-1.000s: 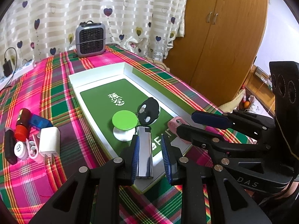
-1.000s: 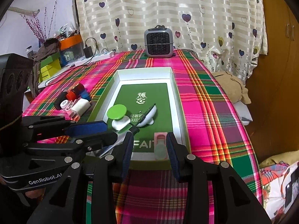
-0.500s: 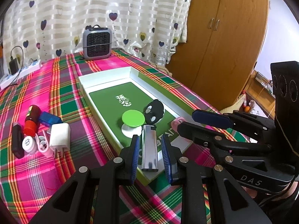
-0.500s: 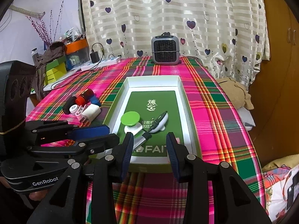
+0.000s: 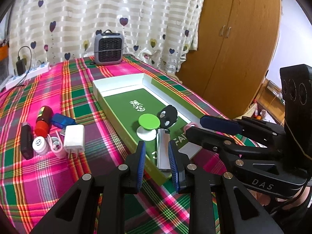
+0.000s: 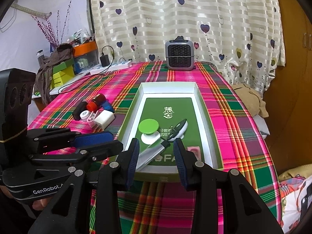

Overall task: Organize rigid objects
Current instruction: 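Open the left gripper to release the silver lighter into the green box, then move the left gripper to the black rectangular item while the right gripper approaches the white charger, then grasp the black rectangular item with the left gripper while the right gripper grasps the white charger plug, then carry the black item with the left gripper while the right gripper carries the white charger over the box, then lower the white charger into the box and open the right gripper while the left gripper lowers the black item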

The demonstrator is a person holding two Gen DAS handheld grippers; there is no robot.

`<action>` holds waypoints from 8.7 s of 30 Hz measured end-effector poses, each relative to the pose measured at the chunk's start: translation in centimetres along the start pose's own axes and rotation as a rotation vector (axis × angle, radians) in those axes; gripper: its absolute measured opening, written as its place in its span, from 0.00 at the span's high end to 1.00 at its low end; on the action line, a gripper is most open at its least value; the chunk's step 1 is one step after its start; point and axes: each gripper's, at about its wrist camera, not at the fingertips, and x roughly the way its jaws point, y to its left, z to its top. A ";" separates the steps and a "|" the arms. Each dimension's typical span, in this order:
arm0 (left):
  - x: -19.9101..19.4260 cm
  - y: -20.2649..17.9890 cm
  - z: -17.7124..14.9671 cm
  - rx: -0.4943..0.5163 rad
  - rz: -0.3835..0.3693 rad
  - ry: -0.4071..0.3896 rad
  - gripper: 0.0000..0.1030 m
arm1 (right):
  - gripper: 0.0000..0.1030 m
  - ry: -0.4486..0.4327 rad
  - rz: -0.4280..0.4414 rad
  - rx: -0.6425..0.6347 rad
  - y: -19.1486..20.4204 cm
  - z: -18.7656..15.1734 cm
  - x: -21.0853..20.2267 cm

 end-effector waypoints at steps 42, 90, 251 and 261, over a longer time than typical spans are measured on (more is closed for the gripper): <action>-4.1 10.7 -2.1 -0.184 0.232 -0.047 0.71 | 0.64 0.038 0.144 -0.097 8.0 1.4 3.6; -0.6 18.3 0.4 -0.261 0.402 0.069 0.75 | 0.64 0.184 0.010 -0.046 11.3 4.5 12.5; 2.8 -1.0 1.5 0.006 0.012 0.073 0.79 | 0.66 0.060 -0.014 0.087 -2.7 -0.3 2.5; 4.0 -1.1 1.5 0.012 0.024 0.097 0.80 | 0.66 0.079 -0.031 0.072 -2.8 -0.4 3.1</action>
